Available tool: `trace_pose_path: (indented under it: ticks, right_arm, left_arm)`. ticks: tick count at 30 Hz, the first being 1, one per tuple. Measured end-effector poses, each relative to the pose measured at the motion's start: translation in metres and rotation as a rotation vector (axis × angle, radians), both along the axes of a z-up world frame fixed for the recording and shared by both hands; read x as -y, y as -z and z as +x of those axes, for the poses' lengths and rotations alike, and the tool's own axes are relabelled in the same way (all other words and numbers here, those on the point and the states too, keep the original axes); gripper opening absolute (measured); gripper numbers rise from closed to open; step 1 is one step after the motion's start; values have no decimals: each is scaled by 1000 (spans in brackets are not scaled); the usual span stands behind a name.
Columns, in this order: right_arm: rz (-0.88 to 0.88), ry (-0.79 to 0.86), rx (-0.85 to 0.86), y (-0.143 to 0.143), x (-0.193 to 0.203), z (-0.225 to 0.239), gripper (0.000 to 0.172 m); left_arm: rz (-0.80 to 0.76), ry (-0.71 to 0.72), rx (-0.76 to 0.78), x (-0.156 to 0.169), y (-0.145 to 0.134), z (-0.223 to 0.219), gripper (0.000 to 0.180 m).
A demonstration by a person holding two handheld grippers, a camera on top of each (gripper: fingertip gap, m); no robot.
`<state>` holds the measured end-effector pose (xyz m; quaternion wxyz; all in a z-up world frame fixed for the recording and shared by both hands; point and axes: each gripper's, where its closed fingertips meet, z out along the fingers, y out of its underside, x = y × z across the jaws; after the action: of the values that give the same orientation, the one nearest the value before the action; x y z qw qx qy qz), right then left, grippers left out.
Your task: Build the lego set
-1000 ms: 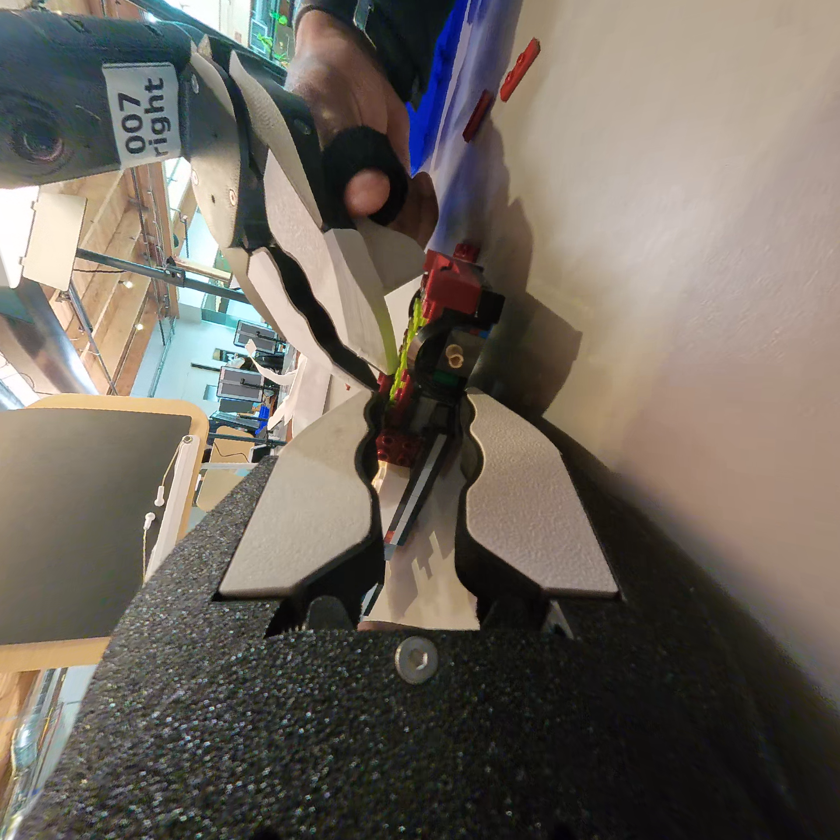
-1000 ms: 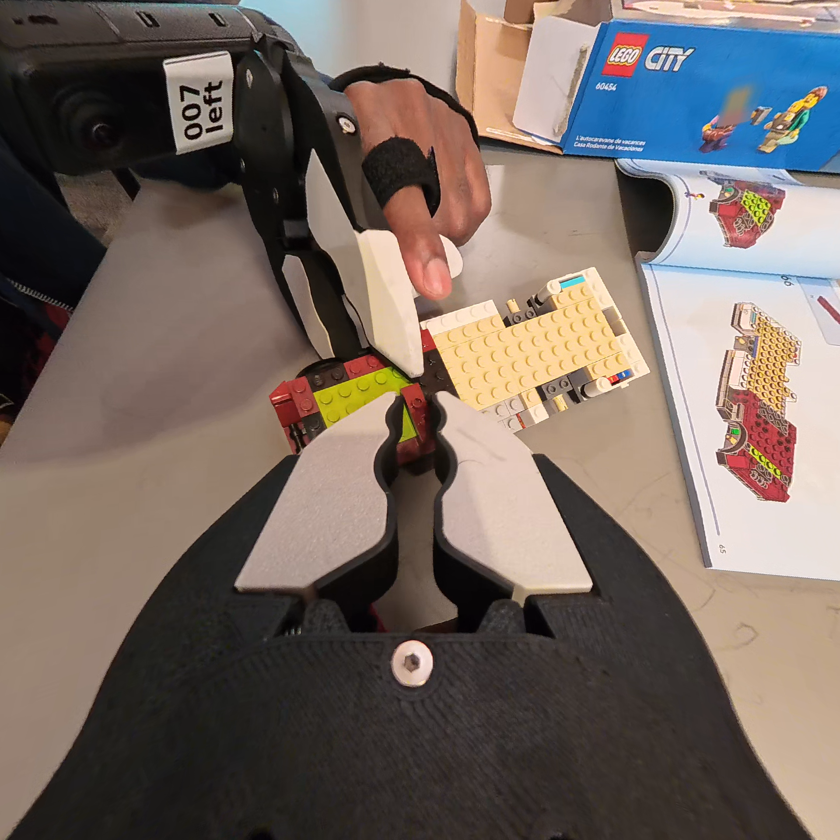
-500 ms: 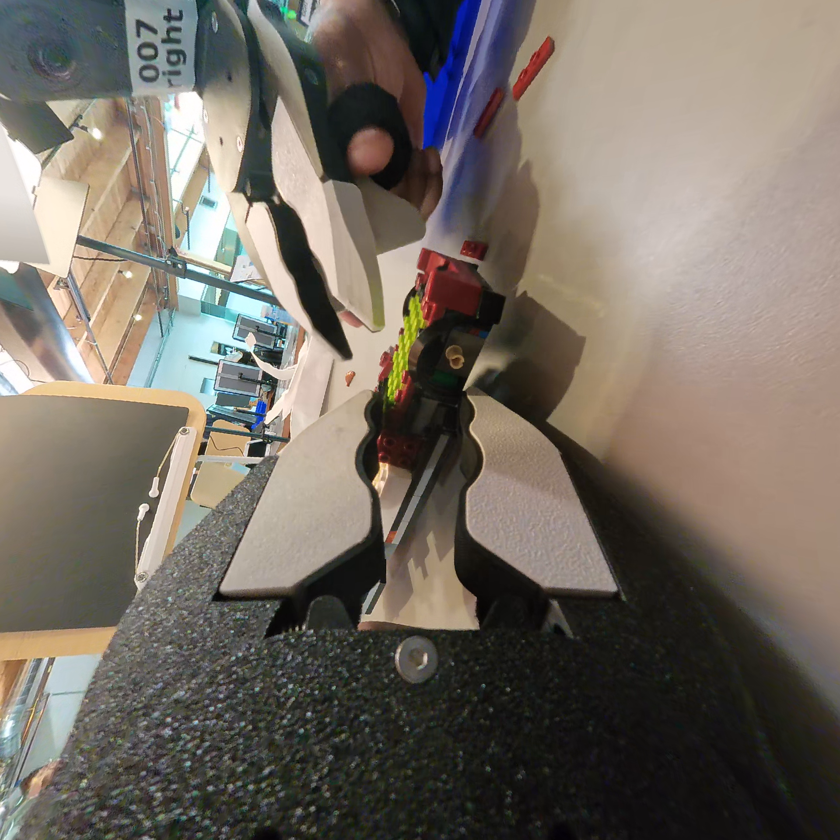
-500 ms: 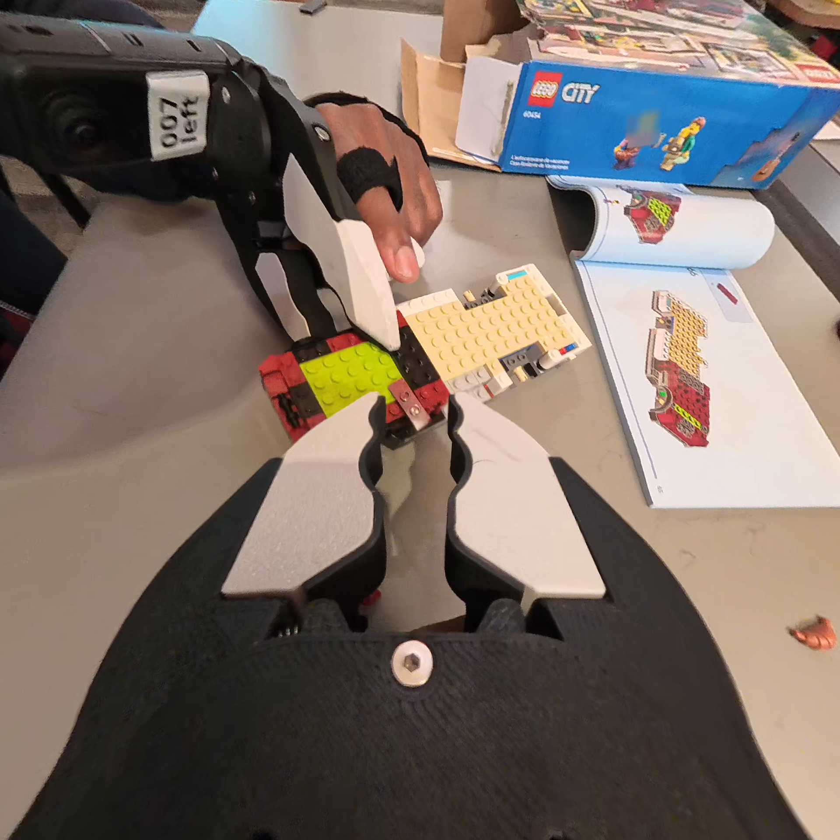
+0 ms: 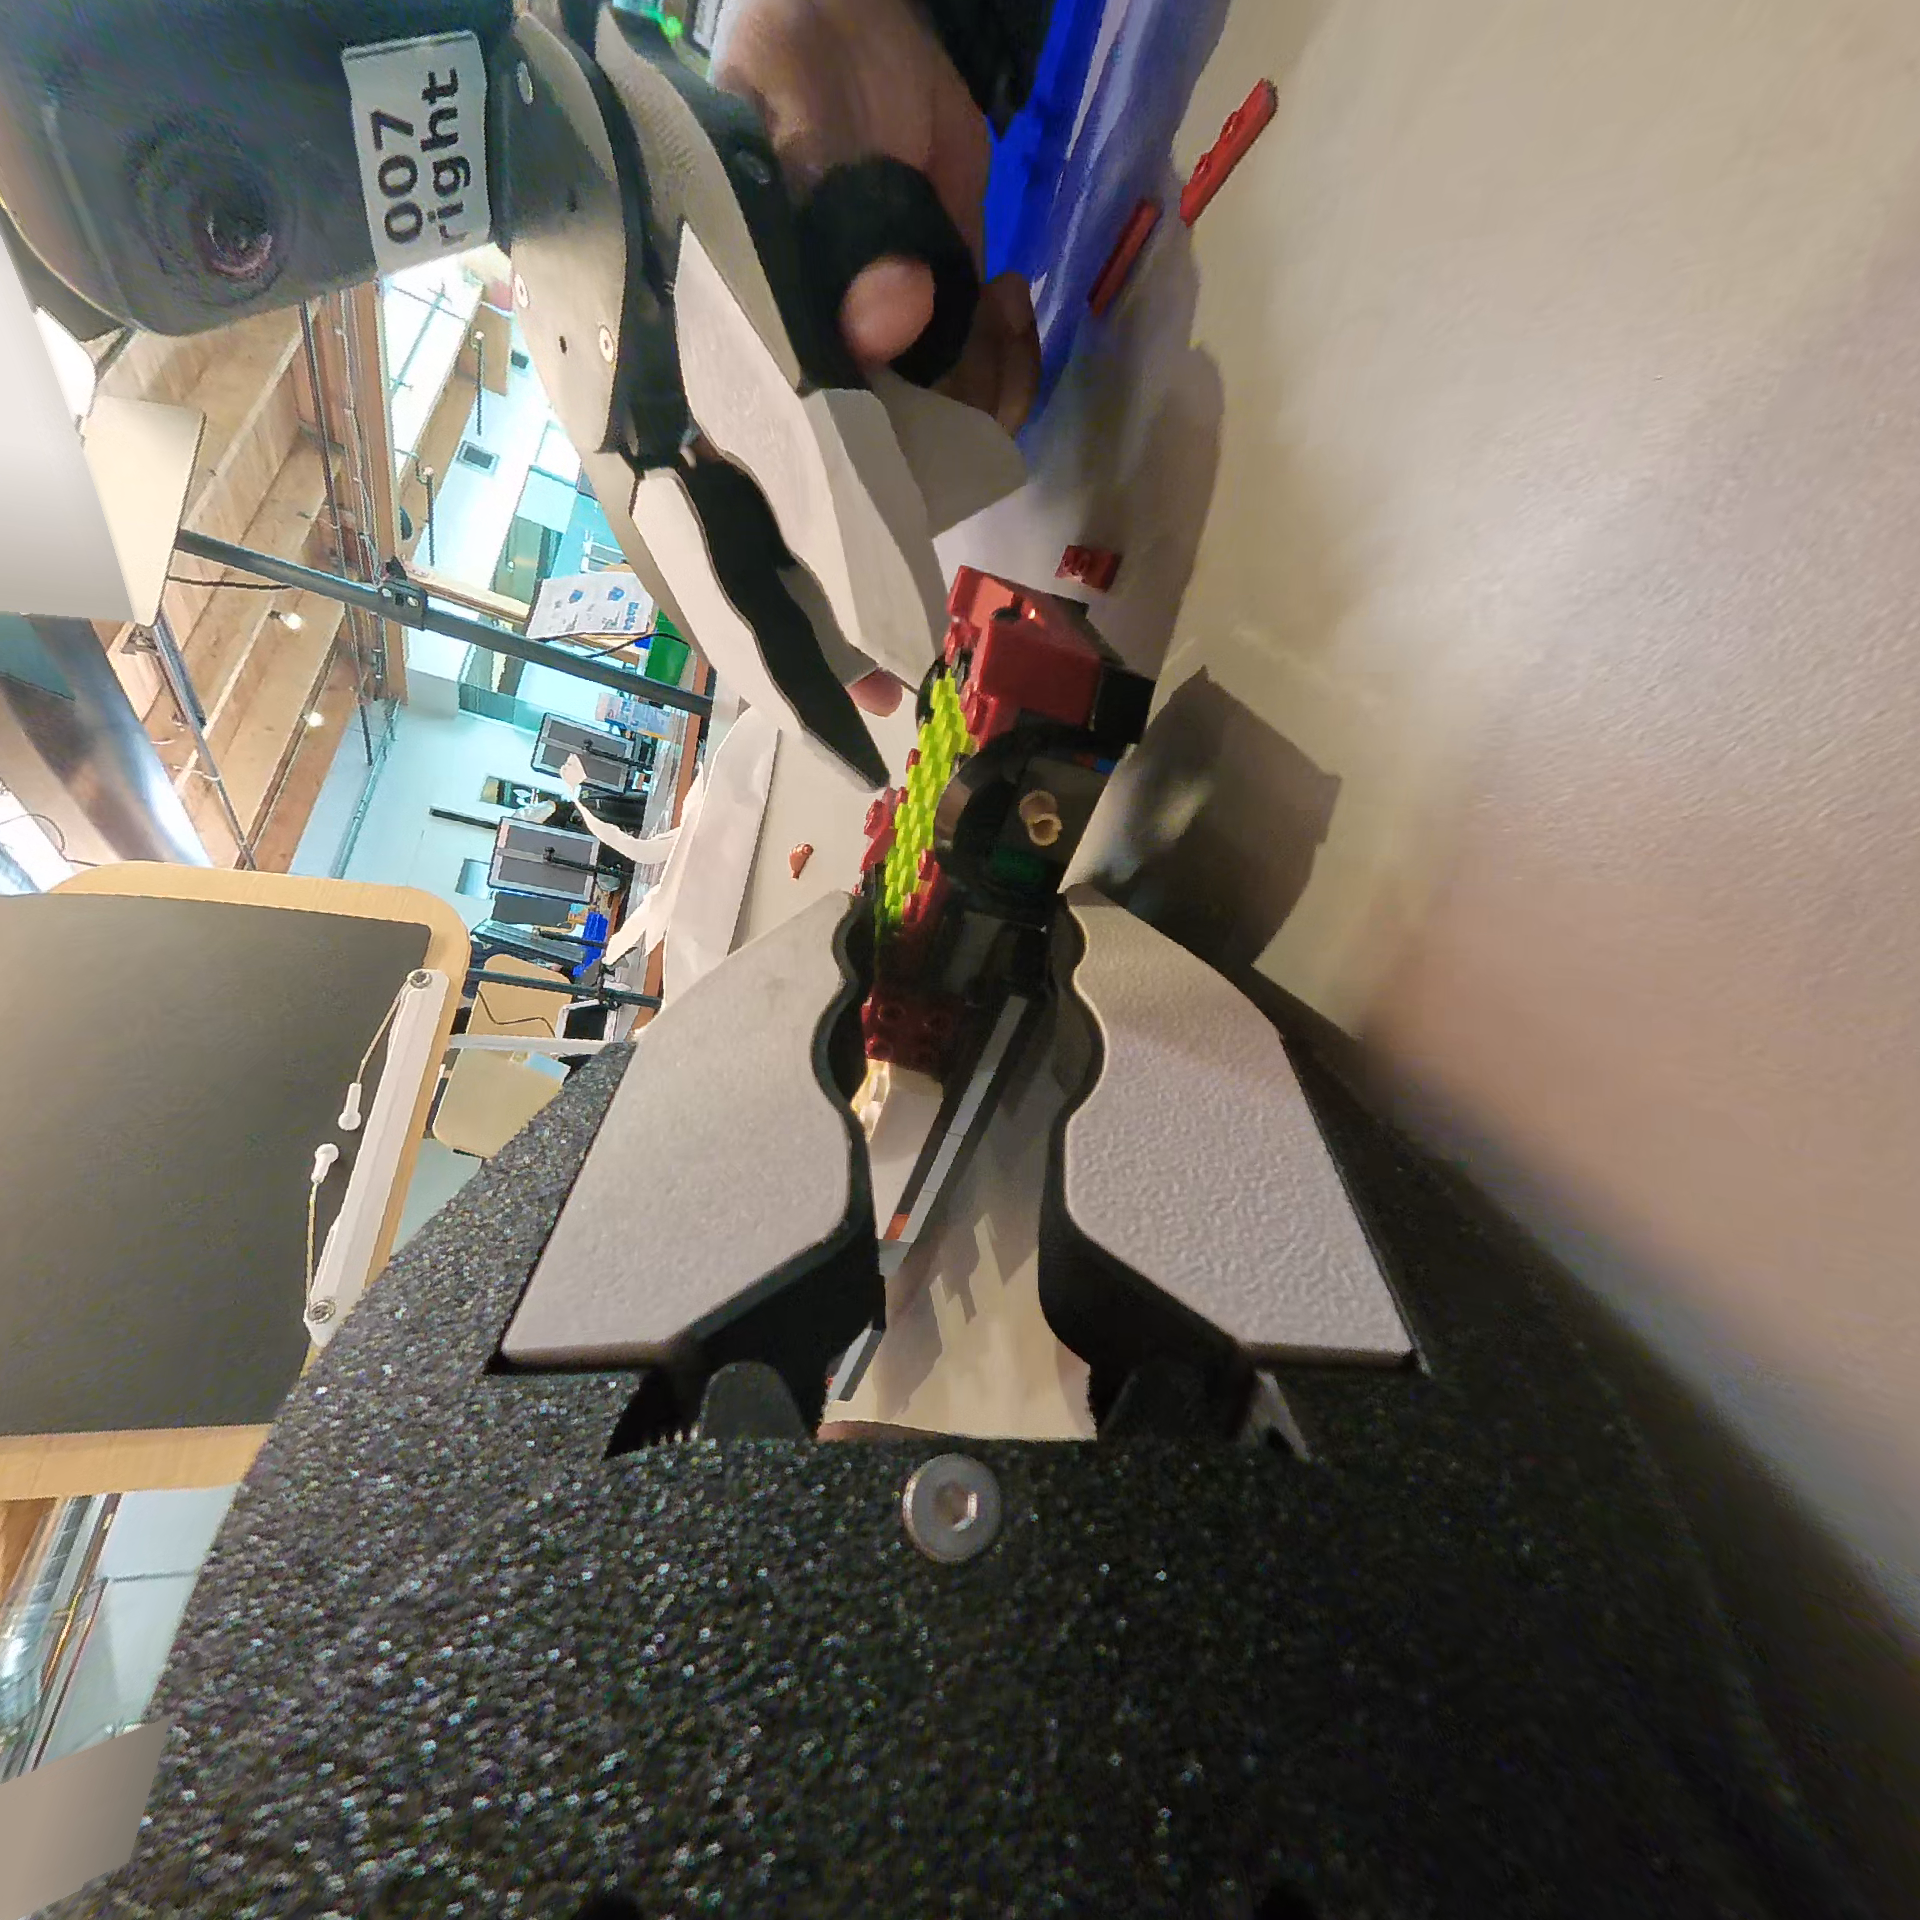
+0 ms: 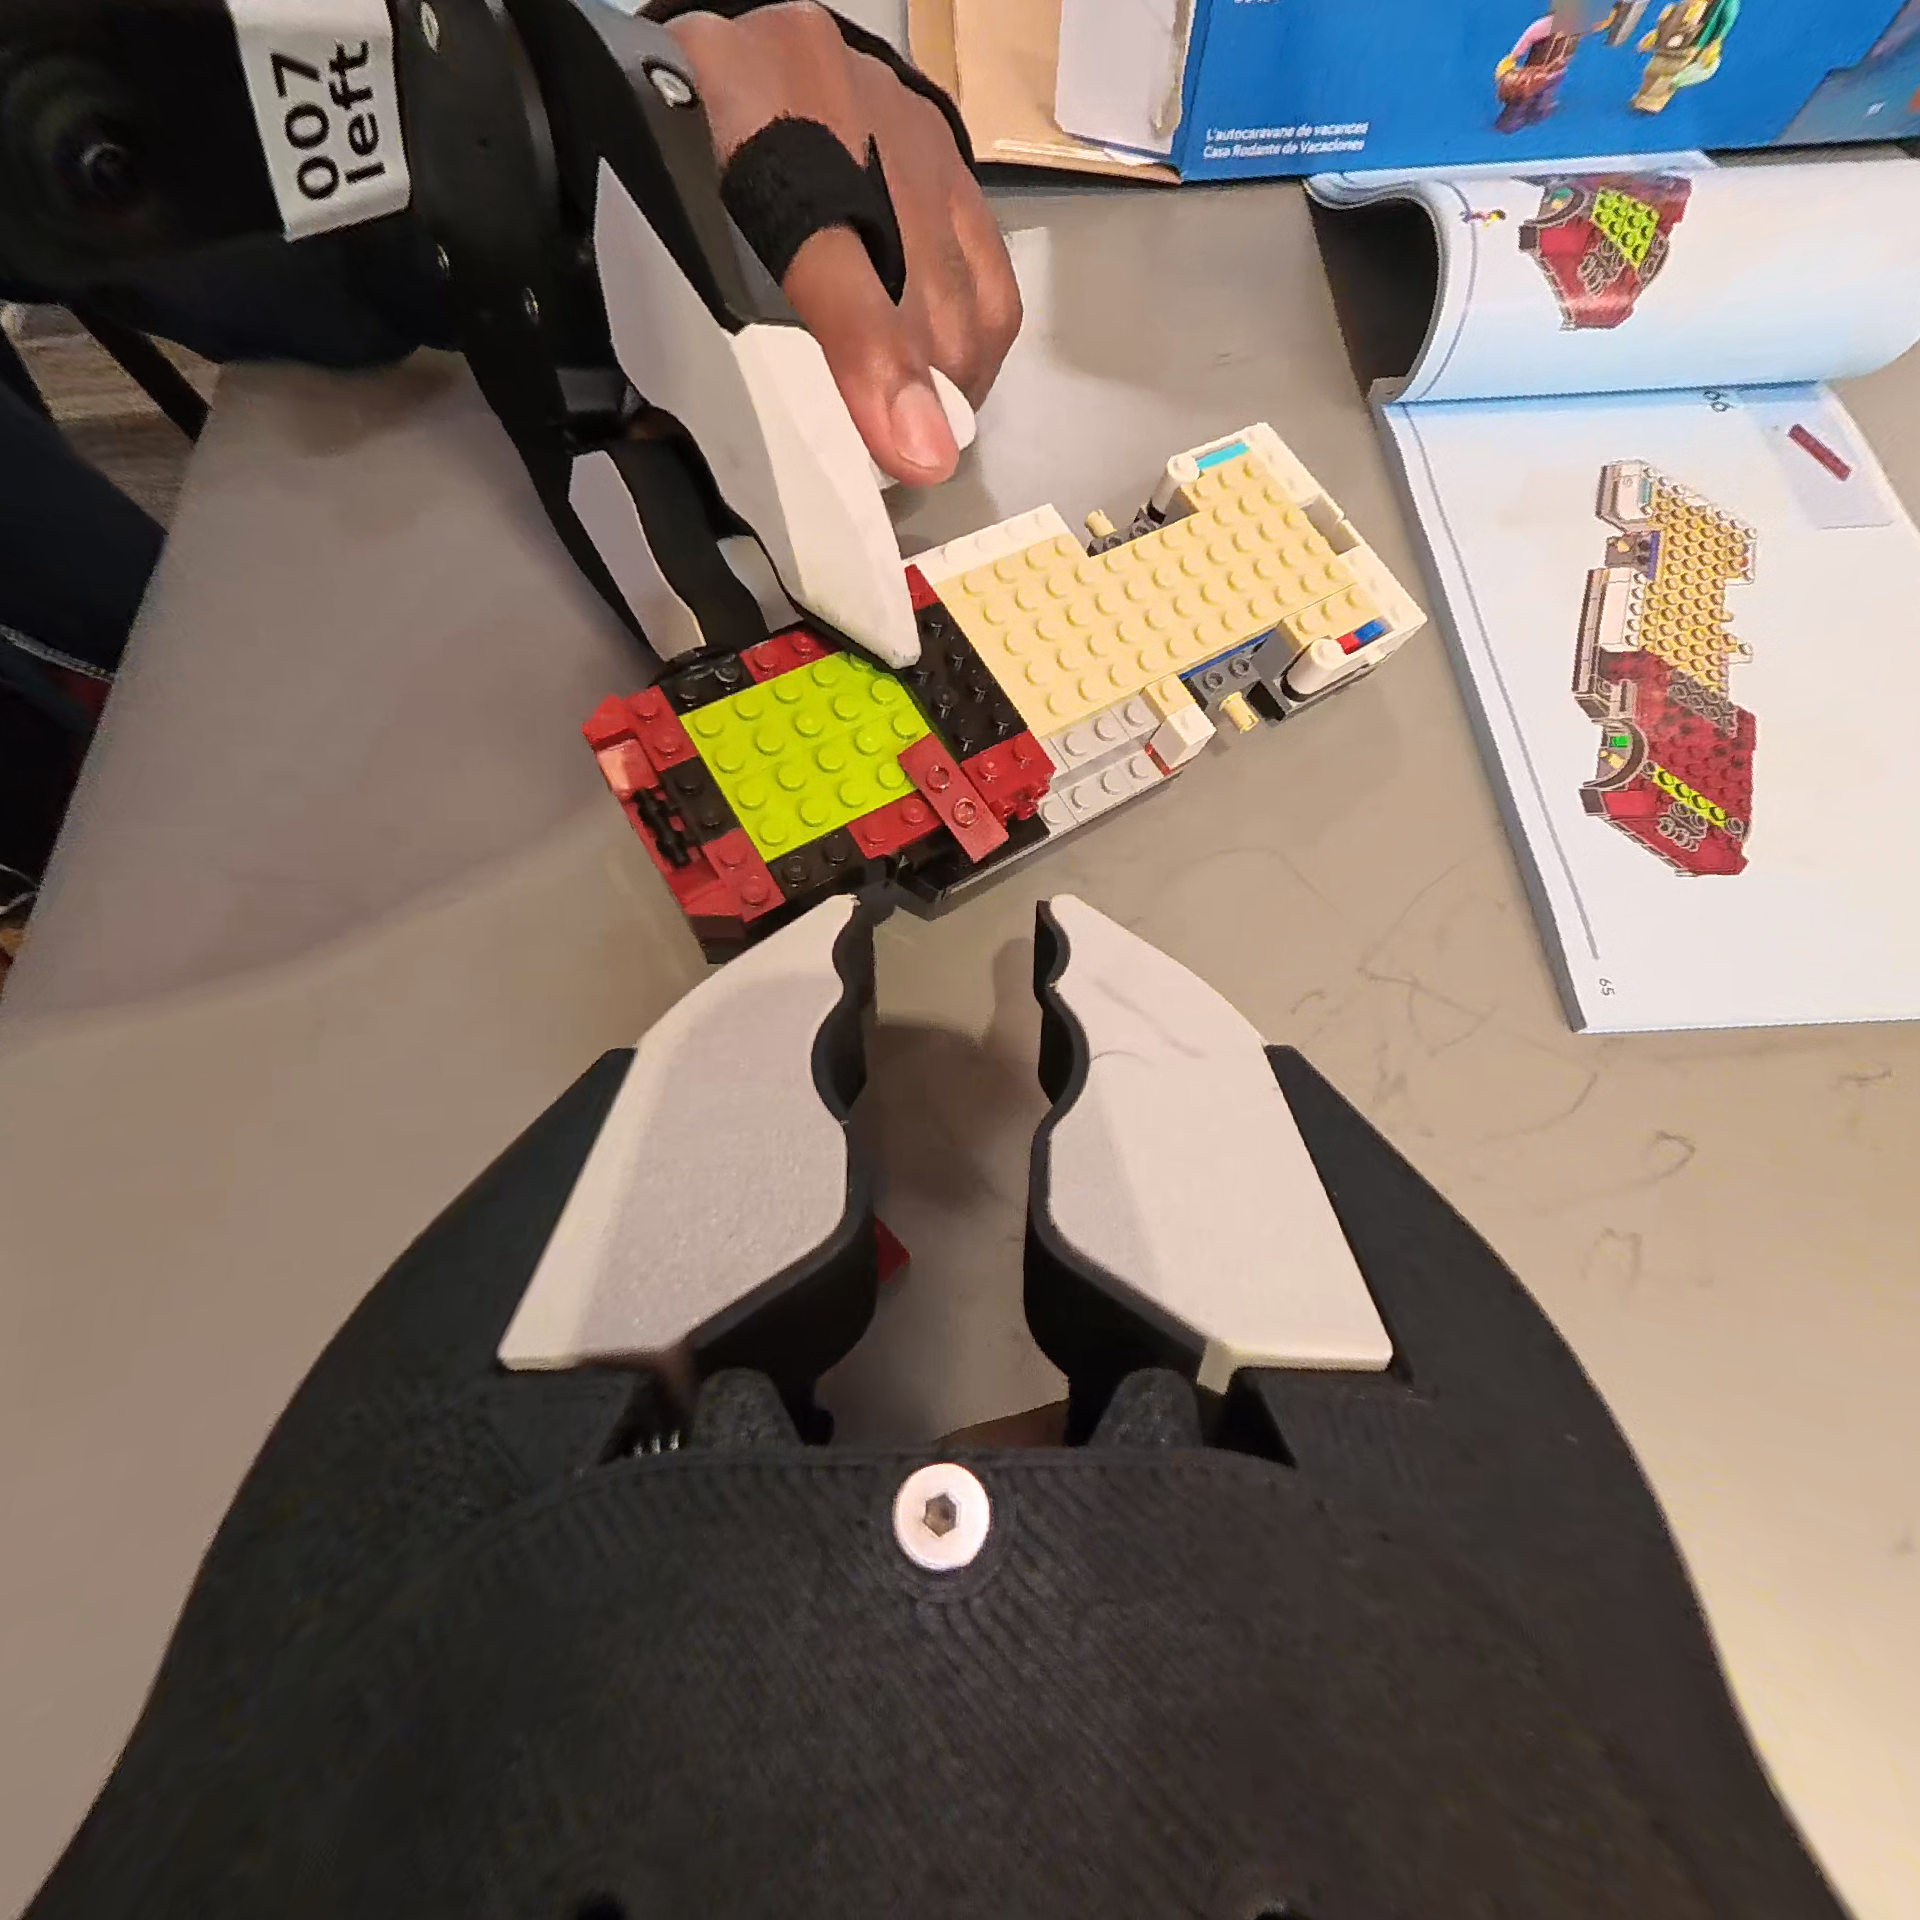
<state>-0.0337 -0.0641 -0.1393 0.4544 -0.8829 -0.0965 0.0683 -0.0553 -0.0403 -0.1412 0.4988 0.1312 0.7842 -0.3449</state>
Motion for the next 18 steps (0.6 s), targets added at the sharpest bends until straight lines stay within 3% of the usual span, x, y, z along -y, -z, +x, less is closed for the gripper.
trace_pose_path:
  ticks: [10,18]
  right_arm:
    - [56,-15,-277,-19,1,-8,44]
    - [-8,-34,-267,-5,1,-18,63]
  left_arm:
    - [-12,-1,1,0,-2,0,33]
    - [-18,-5,-4,-1,-2,0,33]
